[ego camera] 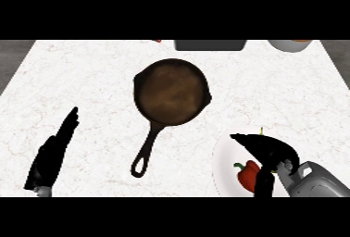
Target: Pick the bell pepper from the plate and place it in the pan
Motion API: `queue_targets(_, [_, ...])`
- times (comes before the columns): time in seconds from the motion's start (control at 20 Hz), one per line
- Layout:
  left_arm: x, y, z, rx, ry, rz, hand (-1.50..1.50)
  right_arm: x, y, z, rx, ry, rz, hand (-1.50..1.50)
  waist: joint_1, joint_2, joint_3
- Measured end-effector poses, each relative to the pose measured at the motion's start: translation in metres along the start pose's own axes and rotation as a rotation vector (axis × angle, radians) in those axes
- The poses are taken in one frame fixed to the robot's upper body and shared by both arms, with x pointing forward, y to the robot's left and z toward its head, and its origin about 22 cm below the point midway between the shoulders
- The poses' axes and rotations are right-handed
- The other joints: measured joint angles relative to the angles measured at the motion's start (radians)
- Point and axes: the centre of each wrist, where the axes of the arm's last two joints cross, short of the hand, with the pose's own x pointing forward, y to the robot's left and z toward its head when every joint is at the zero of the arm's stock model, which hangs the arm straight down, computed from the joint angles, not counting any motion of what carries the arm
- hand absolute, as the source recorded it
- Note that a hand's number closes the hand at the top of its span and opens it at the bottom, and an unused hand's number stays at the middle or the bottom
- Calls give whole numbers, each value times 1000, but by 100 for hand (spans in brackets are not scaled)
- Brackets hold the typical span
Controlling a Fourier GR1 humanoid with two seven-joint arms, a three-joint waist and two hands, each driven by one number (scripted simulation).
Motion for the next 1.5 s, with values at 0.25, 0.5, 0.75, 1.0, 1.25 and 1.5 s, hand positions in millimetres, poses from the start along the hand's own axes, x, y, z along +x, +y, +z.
queue_targets(0.25, [0, -4, -1, -11, -5, 6, 0, -3, 12, -8, 17, 24, 13, -150, 0, 0, 0])
queue_targets(0.5, [4, -3, 0, -11, -6, 2, 0, -2, 17, -19, 17, 41, 20, -150, 2, 0, 0])
queue_targets(0.75, [-2, 4, 8, -8, -3, -1, 0, -1, 28, -30, 22, 62, 26, -150, 3, 0, 0])
queue_targets(1.0, [-3, 6, 6, -9, -7, 0, 0, -7, 30, -39, -5, 61, 23, 150, 1, -6, -4])
queue_targets(1.25, [0, 7, 1, -7, -5, 3, 0, -11, 30, -41, -31, 45, -34, 150, -1, -10, -9])
queue_targets(1.5, [0, 6, -1, -9, -2, 4, 0, -14, 32, -40, -27, 30, -87, 150, -3, -10, -11])
